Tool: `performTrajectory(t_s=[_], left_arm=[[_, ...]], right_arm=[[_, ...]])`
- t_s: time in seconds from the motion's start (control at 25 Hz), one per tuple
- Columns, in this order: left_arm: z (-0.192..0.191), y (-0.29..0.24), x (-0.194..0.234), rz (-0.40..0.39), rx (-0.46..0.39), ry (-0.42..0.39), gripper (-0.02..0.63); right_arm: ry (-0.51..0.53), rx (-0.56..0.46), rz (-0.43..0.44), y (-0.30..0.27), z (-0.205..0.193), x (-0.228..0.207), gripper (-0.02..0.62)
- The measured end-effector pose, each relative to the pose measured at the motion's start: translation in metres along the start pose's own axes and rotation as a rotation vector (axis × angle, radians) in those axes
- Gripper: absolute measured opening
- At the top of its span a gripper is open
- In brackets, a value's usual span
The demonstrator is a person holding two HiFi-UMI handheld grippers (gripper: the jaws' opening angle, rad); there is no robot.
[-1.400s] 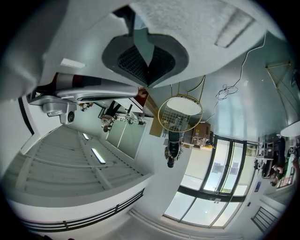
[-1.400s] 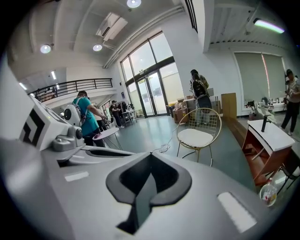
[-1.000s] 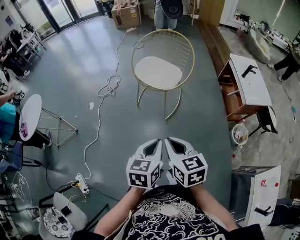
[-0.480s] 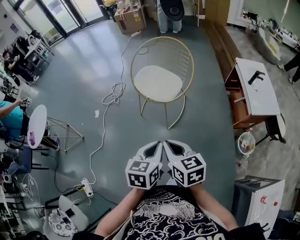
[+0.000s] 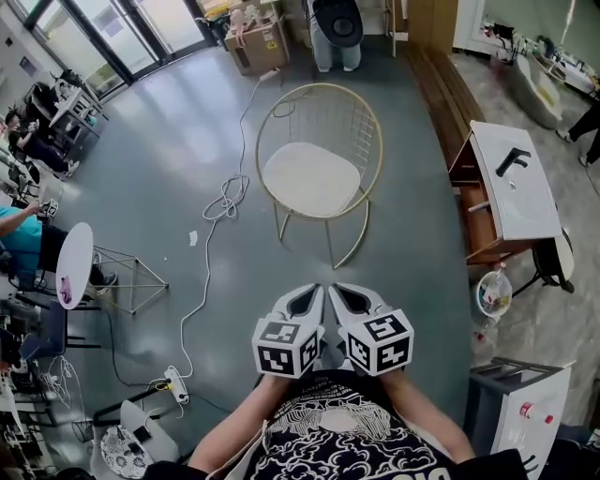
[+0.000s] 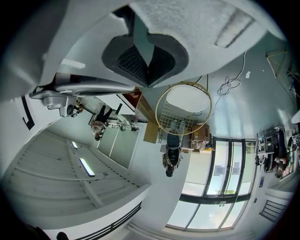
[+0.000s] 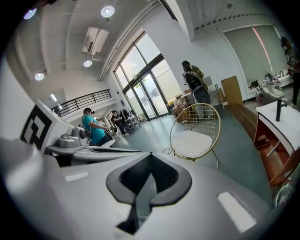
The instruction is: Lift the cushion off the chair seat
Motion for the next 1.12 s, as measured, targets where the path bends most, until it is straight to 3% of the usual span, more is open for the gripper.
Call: performTrajectory(t_s=[0.4,0.76,1.12], left_arm=[[0.012,-0.042,0.043,-0.060,0.003,0.007,-0.009],[0.026,-0.085,0.145,-0.100,0.002,0.062,-0.009],[0.032,-0.116,0.243,-0.154,0.003,0.185,-0.009]], right_arm=[[-0.017,0.001,-0.063,-0.046,0.023,-0.018,-0.005],[-0.005,0.040,-0.100,-0.145,0.061,-0.009,-0.005],[0.041,0.127,-0.164,-0.232,0.095,0.008,-0.005]])
Point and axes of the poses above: the fingertips, and each gripper's own axes: y backward along the fingers, x to its left, z out of its top, the point moved 7 cm from there along y, backward along the fingers, and after that the axes turned 14 degrees about -y, right-handed, at the moved point
